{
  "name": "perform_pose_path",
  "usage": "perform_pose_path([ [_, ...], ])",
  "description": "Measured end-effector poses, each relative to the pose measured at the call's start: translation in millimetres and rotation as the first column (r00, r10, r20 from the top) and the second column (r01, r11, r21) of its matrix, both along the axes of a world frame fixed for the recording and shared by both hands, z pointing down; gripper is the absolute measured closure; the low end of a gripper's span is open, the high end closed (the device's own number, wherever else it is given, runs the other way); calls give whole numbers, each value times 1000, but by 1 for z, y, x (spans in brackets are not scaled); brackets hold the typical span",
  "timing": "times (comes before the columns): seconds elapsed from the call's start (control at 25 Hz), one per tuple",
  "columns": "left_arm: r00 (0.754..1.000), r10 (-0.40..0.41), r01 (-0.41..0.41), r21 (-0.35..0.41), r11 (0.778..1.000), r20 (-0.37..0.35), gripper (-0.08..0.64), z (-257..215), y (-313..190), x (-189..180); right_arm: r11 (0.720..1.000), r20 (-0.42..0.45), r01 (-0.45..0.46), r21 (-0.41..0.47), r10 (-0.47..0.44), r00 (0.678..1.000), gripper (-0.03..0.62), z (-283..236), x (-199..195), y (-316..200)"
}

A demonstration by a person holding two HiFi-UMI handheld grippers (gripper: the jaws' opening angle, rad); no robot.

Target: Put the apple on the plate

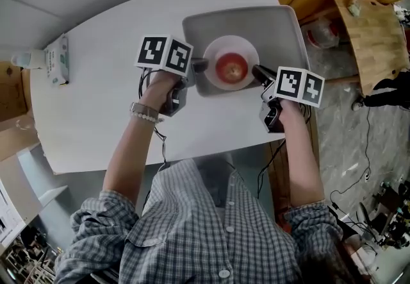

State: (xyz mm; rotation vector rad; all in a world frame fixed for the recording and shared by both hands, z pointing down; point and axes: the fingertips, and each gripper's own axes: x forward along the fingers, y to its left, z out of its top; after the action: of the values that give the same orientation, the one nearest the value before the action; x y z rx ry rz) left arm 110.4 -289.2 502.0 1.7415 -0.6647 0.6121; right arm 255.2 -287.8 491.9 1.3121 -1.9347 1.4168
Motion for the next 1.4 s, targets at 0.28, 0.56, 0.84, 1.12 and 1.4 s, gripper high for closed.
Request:
perform_pose_path([
  [0.28,1000,0,0,-34,999,15,526,18,-8,-3,999,-8,21,-38,-21,1000,541,18,-3,-11],
  [0.56,999,11,-8,-51,999,47,525,32,-10,-2,996,-75,75,-49,-79,994,541,32,-3,-14],
  [0.84,999,10,-8,-55,998,38,525,33,-16,0,994,-122,103,-34,-107,987,541,38,-3,-19],
  [1.12,1000,-5,6,-34,999,31,525,32,-20,2,995,-147,102,-20,-104,984,540,41,-1,-20],
  [1.4,1000,-25,25,-40,999,-13,522,29,-22,4,989,-189,145,15,-140,972,540,40,-2,-21],
])
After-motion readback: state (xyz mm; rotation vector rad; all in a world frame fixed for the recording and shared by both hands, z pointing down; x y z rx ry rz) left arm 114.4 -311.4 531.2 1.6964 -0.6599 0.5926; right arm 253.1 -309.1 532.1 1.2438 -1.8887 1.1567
